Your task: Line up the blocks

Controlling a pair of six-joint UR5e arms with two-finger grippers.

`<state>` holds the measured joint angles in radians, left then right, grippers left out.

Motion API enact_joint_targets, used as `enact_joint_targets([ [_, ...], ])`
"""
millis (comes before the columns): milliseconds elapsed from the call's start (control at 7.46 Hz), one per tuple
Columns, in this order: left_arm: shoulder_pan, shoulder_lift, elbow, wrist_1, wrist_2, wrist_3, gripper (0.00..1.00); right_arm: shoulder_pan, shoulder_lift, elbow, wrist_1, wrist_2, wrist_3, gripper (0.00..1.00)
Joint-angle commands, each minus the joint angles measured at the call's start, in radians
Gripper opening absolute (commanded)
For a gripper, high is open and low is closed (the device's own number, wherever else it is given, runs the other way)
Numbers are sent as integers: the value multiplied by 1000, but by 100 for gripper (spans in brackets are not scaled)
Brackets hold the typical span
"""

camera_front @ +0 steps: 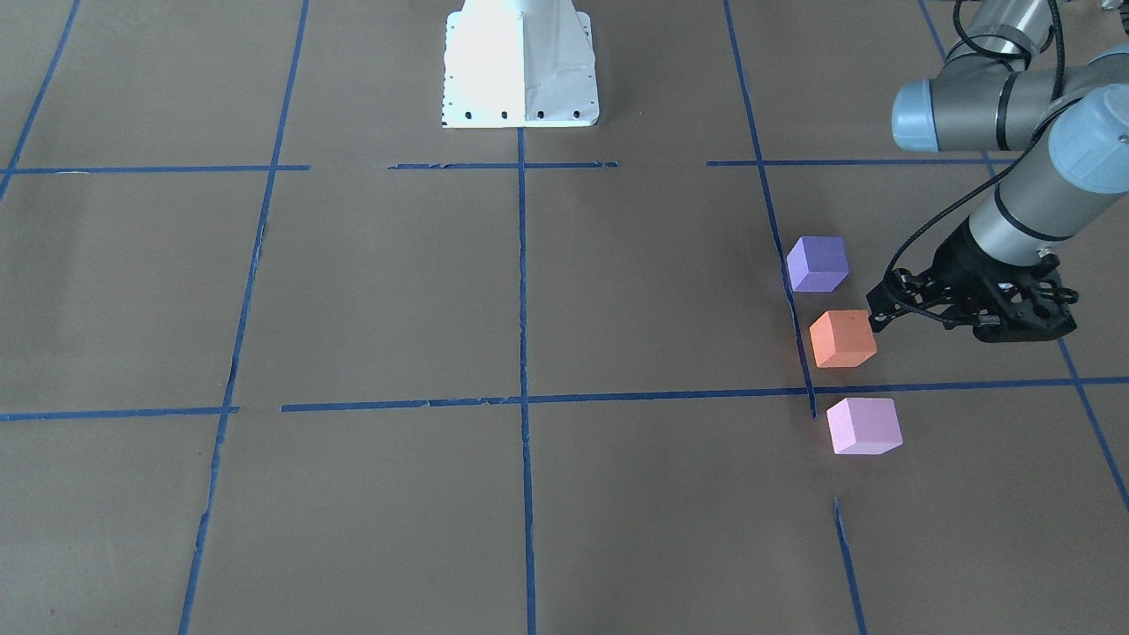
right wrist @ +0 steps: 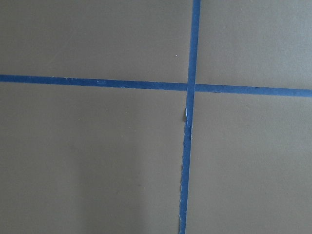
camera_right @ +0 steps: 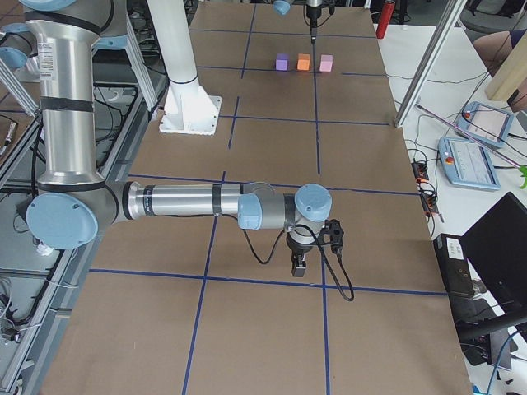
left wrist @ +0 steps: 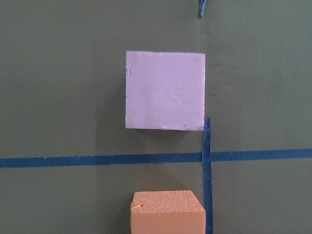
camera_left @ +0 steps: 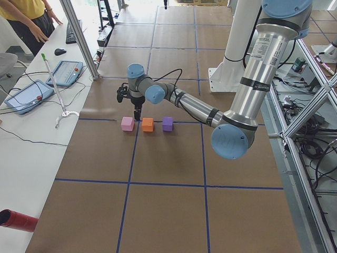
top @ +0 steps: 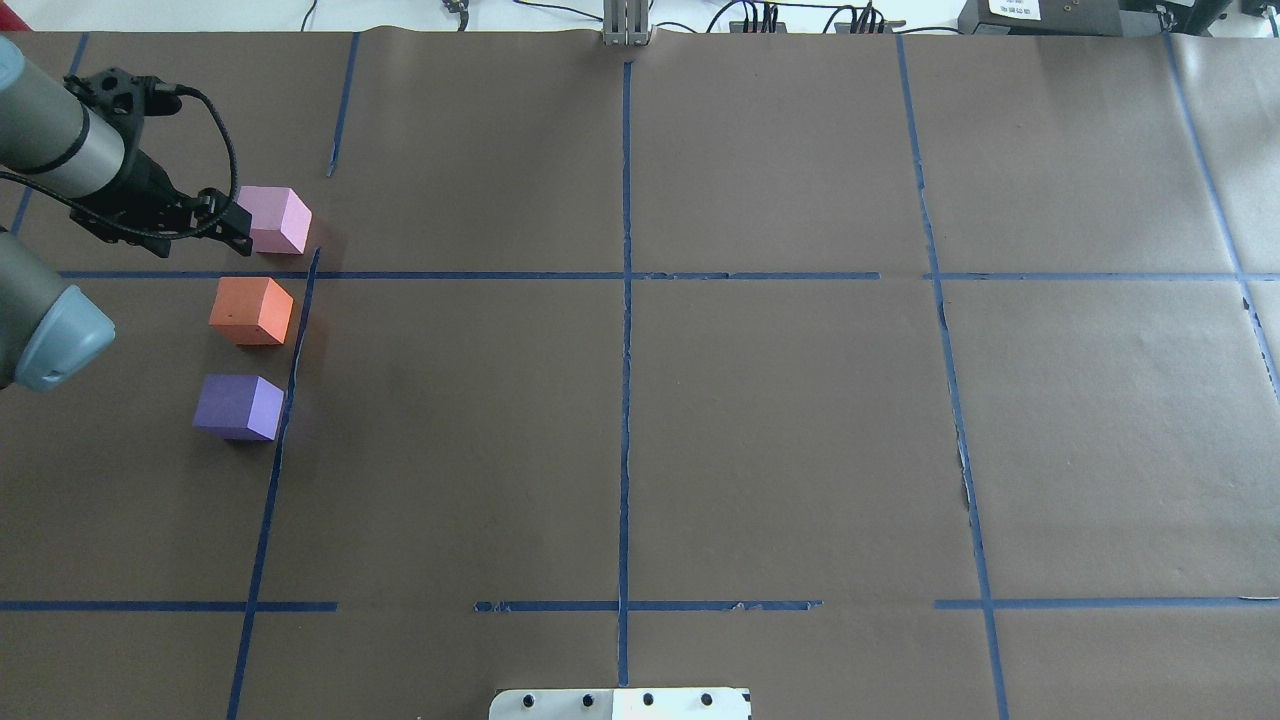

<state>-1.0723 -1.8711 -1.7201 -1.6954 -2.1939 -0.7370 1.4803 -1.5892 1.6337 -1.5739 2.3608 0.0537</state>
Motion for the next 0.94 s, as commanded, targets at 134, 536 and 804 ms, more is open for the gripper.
enact_joint_targets([
  [134, -136, 61, 11, 36, -16, 311, 100, 0, 0, 0, 0, 0, 0, 100],
  [536, -348, 73, 166, 29, -82, 584, 100, 0, 0, 0, -2, 0, 0, 100],
  [804, -463, 104, 209, 37, -93, 750, 100, 0, 0, 0, 0, 0, 0, 100],
])
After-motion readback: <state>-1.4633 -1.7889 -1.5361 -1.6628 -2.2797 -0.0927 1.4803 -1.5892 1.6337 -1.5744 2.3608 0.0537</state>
